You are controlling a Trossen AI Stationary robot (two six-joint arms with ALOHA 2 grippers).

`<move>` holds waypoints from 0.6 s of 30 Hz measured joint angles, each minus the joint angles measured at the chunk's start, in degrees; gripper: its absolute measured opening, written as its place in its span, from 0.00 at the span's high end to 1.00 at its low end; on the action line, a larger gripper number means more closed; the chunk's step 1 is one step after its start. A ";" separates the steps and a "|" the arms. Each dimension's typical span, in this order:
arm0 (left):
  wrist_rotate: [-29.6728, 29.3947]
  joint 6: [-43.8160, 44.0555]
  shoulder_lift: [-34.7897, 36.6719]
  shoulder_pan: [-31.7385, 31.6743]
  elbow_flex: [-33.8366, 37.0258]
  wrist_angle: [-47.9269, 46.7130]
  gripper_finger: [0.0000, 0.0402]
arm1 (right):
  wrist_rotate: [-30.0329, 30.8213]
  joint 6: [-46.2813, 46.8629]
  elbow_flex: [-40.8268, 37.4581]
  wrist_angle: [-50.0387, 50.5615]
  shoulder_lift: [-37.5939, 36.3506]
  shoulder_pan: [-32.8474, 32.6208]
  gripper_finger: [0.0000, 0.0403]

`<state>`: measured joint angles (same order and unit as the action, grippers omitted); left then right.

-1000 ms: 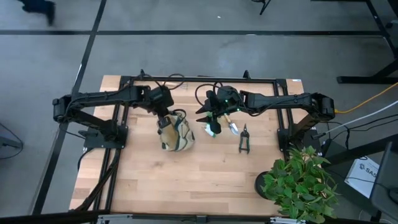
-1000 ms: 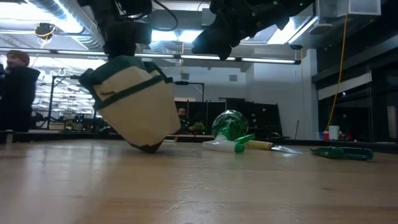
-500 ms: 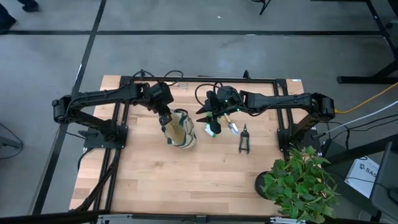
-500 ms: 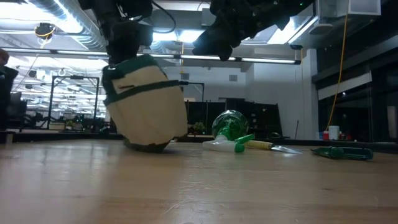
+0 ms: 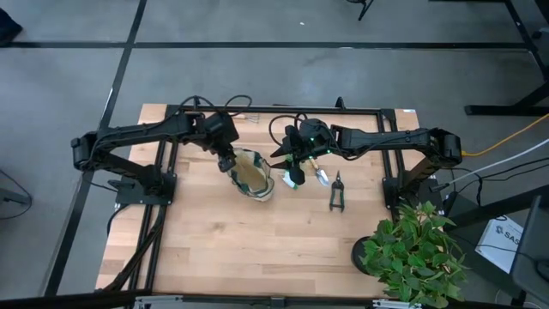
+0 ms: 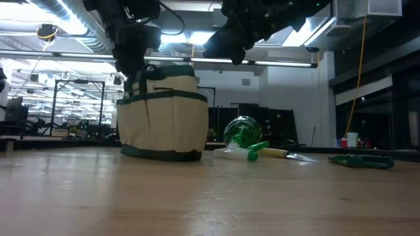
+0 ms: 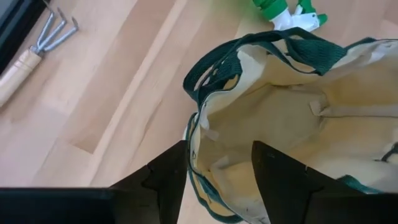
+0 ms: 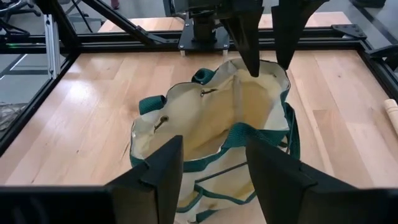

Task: Pick & Place Garden tools in Gardening bag
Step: Adjust the gardening bag

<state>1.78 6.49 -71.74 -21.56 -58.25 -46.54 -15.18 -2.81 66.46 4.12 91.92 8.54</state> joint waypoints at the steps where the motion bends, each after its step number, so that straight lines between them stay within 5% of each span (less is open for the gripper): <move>1: 0.00 -0.36 0.08 0.00 -0.48 -0.47 0.56 | 0.00 -0.01 0.00 0.09 0.00 0.03 0.56; 11: -0.13 -1.74 5.77 0.85 -5.69 -2.67 0.57 | 0.00 -2.46 0.00 8.54 0.00 0.17 0.56; 18: -0.17 0.27 9.81 7.16 -5.69 -3.70 0.58 | 0.00 -2.60 0.00 15.31 0.00 0.13 0.56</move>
<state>1.61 6.76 -61.92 -14.40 -63.94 -50.24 -15.18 -5.41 66.46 19.43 91.92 8.67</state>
